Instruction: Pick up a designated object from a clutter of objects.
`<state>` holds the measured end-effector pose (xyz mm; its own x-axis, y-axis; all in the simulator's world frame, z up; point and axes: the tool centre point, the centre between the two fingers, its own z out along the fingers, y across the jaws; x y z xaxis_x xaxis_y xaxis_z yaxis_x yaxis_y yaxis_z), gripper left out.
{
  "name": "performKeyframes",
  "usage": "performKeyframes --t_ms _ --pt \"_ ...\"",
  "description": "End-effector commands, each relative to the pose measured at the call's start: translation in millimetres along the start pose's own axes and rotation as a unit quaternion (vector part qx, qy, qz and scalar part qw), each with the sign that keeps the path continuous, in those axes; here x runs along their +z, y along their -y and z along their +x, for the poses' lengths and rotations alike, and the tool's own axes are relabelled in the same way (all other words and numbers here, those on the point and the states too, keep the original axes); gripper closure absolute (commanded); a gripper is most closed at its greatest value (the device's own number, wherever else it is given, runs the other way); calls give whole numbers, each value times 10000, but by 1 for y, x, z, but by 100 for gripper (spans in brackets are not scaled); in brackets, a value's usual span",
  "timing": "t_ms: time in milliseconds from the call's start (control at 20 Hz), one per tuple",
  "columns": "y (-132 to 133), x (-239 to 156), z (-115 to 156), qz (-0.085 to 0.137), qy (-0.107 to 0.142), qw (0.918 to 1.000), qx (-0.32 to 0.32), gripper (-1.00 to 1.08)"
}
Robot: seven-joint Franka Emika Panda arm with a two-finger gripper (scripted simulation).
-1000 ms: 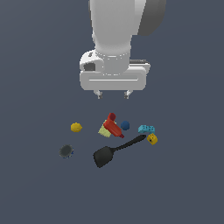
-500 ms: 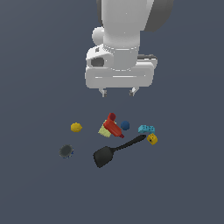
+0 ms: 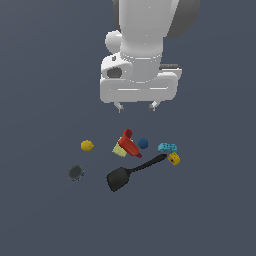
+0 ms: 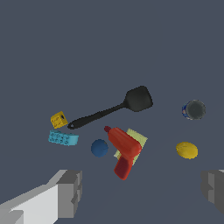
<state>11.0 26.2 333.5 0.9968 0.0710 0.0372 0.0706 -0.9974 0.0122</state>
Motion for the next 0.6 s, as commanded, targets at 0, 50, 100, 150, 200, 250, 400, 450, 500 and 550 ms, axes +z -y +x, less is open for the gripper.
performKeyframes --t_ms 0,50,100,150,200,250,400,450,500,550 --pt "5 7 3 -10 10 10000 -62 -92" --pt "7 10 5 -15 13 10000 -96 -92" --pt "10 14 7 -20 17 9999 -134 -92" --pt "13 19 9 -26 21 9998 -177 -92" --pt "17 24 11 -33 25 9997 -226 -92" --pt "21 30 13 -39 30 9996 -279 -92" --pt "36 50 21 -58 45 9989 -468 -92" --pt "42 58 23 -63 51 9985 -541 -92" --pt "48 67 26 -68 57 9980 -620 -92" --pt "55 76 28 -72 63 9975 -704 -92"
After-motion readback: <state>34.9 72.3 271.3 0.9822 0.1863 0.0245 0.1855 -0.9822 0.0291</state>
